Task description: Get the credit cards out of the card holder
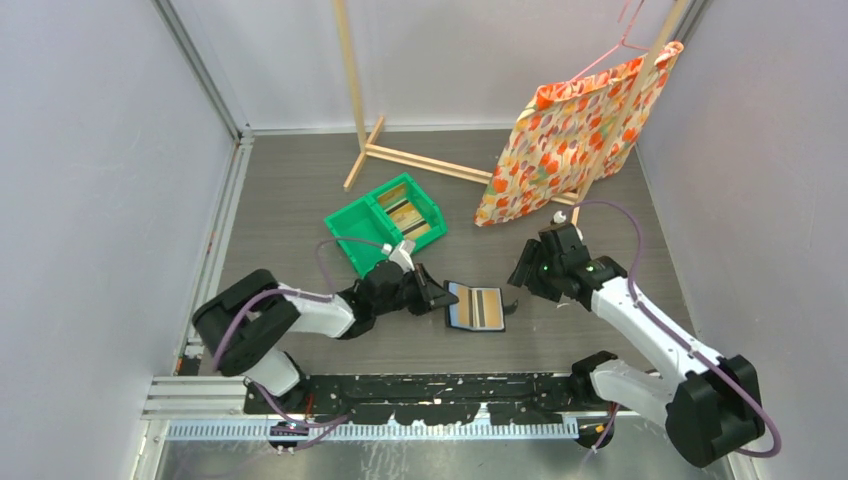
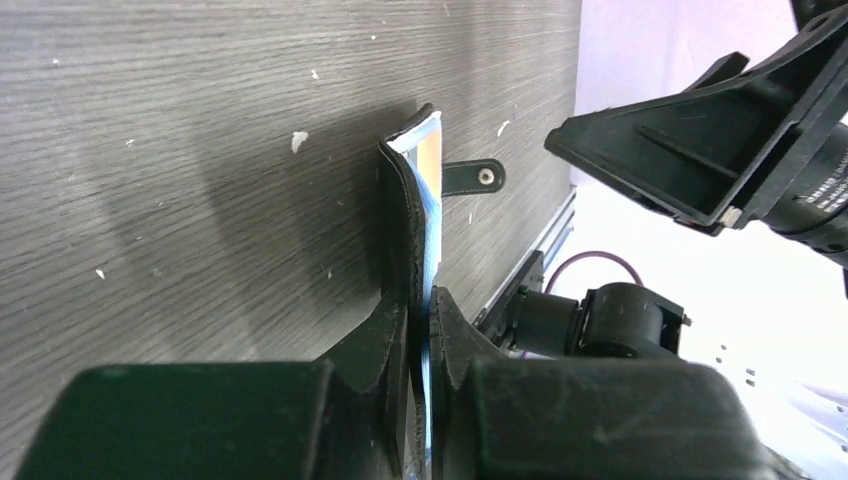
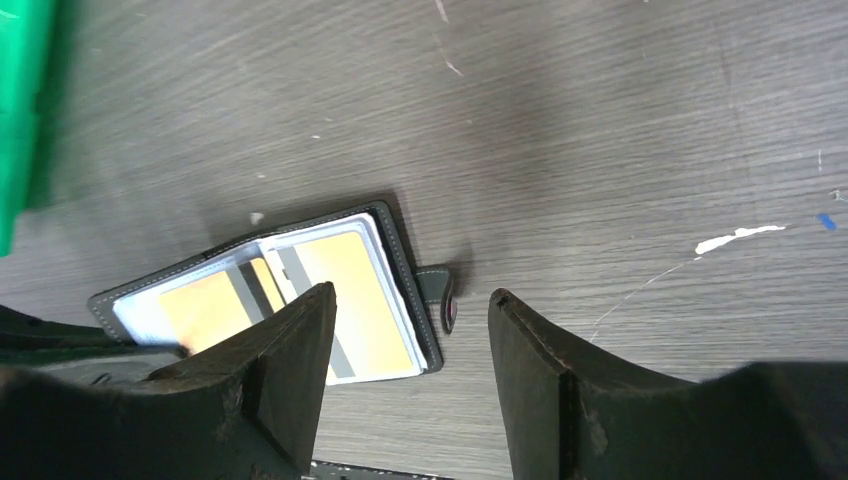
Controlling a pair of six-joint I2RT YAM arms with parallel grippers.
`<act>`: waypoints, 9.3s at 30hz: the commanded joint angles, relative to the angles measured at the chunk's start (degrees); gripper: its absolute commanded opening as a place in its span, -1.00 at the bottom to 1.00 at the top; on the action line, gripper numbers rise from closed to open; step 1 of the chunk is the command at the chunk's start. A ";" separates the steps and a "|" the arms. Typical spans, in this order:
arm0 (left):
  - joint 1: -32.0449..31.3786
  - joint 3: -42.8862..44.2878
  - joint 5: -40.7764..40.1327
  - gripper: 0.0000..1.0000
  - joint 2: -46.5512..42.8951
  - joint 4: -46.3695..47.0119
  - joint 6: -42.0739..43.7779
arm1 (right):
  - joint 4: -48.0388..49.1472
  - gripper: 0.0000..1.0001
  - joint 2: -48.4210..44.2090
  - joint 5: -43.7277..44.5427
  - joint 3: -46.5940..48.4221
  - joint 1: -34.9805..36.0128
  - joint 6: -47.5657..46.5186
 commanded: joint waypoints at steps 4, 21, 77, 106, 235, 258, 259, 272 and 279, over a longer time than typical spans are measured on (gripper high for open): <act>0.60 6.01 -2.29 -0.99 -13.73 -23.16 12.43 | 3.45 0.23 -5.44 -11.60 1.17 0.18 1.49; 11.25 -1.39 13.10 -0.99 -24.95 -4.95 5.50 | 47.01 0.14 -6.96 -40.64 -10.79 0.19 25.87; 12.85 -2.98 18.44 -0.99 -7.42 32.03 -11.04 | 100.37 -0.39 2.34 -43.41 -22.41 0.31 52.44; 18.96 -6.16 22.57 -0.99 -19.41 16.95 -7.06 | 52.66 -0.98 -14.98 -36.59 -16.39 0.23 28.80; 36.21 2.81 32.73 -0.99 -70.66 -70.38 14.59 | 6.22 0.07 40.39 21.45 52.58 23.91 1.17; 36.15 -3.44 38.17 -0.99 -59.06 -24.72 -3.65 | 87.64 0.52 5.01 -48.72 -15.75 2.63 36.44; 36.13 -2.86 38.27 -0.99 -59.16 -24.65 -3.95 | 91.32 0.52 6.75 -48.86 -15.92 2.53 38.15; 36.13 -0.47 37.01 -0.99 -62.87 -27.20 -6.47 | 115.83 0.52 24.28 -50.16 -12.51 4.89 48.64; 36.14 -0.25 36.70 -0.99 -62.87 -26.94 -6.56 | 115.97 0.53 26.39 -51.28 -9.26 11.34 47.30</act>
